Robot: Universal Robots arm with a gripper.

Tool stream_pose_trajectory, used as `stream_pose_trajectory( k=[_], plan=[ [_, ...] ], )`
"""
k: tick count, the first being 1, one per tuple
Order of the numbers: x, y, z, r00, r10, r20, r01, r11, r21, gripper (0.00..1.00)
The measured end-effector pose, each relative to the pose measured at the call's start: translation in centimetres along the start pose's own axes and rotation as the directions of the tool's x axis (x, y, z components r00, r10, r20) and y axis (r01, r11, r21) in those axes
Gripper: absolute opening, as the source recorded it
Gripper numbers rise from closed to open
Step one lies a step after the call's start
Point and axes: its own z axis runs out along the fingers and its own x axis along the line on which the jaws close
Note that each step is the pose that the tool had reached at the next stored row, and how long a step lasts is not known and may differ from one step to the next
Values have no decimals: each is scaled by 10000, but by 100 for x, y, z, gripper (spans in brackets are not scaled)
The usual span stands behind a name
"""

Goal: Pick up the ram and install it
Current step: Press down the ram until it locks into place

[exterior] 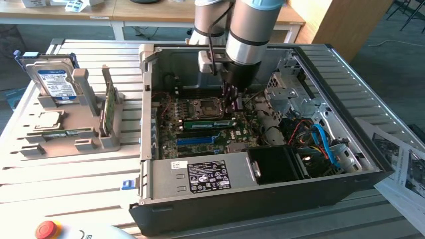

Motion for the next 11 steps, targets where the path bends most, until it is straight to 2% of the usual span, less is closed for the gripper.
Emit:
stream_pose_trajectory(
  k=[11],
  plan=[
    [-12,417,20,10000,1,-1,-1,10000,0,11]
  ],
)
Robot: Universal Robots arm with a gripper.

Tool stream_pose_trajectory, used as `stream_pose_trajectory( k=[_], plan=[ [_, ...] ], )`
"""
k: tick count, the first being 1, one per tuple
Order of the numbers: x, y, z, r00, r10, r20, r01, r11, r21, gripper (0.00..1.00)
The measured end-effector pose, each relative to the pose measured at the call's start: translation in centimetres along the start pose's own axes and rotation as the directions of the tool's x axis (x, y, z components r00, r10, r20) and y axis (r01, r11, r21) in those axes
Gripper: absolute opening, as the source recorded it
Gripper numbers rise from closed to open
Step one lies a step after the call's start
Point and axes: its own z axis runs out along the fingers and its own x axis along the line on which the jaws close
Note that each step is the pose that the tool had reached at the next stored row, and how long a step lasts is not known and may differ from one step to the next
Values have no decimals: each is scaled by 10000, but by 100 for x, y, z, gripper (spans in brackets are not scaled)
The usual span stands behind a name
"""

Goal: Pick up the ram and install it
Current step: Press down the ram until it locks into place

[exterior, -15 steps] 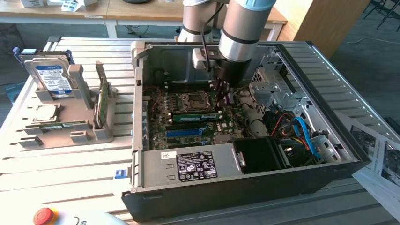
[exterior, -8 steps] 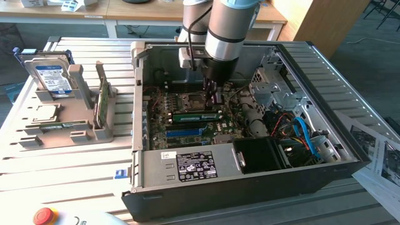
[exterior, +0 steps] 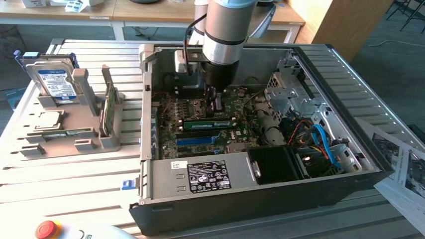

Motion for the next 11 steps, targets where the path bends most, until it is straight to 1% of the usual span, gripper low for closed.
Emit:
stream_pose_trajectory(
  k=[1,2,11],
  plan=[
    [0,31,1,10000,1,0,-1,10000,0,11],
    [0,44,2,10000,1,0,-1,10000,0,11],
    [19,63,2,10000,-1,0,1,10000,-1,11]
  ],
)
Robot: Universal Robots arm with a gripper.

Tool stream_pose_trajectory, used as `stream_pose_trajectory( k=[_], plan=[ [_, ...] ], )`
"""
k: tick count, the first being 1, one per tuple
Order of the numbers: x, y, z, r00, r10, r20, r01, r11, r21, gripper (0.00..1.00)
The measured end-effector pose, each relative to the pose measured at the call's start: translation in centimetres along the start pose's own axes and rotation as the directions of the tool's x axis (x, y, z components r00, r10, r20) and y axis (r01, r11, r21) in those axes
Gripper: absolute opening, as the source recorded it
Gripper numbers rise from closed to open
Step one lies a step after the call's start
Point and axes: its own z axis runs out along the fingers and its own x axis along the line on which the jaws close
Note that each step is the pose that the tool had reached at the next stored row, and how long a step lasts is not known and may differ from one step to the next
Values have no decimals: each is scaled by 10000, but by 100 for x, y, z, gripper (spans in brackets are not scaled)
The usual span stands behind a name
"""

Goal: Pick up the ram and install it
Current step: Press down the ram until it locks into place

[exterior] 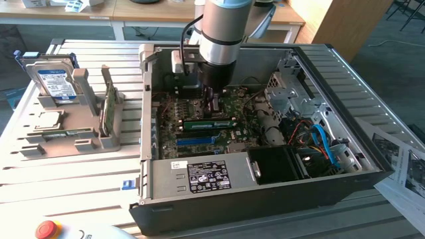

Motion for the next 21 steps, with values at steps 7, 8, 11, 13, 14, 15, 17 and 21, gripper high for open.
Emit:
stream_pose_trajectory(
  k=[7,8,11,13,14,15,17,21],
  plan=[
    [37,4,0,10000,2,0,-2,10000,1,11],
    [37,4,0,10000,1,0,-1,10000,1,11],
    [37,4,11,10000,0,0,0,10000,1,11],
    [37,3,26,10000,0,-1,0,10000,0,11],
    [38,3,34,10000,0,0,0,10000,1,11],
    [38,3,43,10000,0,0,0,10000,1,11],
    [38,3,57,10000,0,0,0,10000,1,11],
    [38,3,58,10000,0,-2,0,10000,0,11]
  ],
)
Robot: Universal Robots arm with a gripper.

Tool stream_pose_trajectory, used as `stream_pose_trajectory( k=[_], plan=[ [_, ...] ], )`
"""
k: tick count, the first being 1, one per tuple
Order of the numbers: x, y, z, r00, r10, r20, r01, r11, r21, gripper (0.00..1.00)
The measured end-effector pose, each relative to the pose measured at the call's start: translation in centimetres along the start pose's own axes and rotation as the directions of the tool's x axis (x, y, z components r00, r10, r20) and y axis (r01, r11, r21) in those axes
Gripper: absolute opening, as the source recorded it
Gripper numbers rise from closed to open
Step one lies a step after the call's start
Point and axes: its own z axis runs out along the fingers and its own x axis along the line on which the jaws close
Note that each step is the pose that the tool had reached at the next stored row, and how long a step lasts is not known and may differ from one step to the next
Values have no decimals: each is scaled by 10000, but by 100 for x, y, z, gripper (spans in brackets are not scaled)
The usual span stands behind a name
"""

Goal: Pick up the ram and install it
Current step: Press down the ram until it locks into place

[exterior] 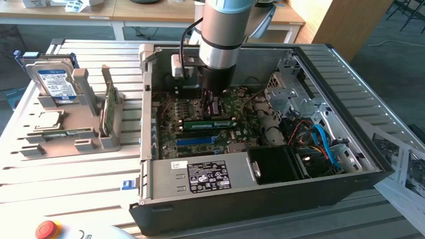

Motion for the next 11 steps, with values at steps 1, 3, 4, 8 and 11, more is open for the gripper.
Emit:
stream_pose_trajectory(
  k=[1,3,4,8,11],
  plan=[
    [-1,-1,6,10000,-1,4,1,10000,2,11],
    [0,-1,21,10000,0,2,0,10000,1,11],
    [0,-1,30,10000,0,2,0,10000,1,11],
    [1,-2,65,10000,0,1,0,10000,1,11],
    [2,-2,73,10000,0,-3,0,10000,-2,11]
  ],
)
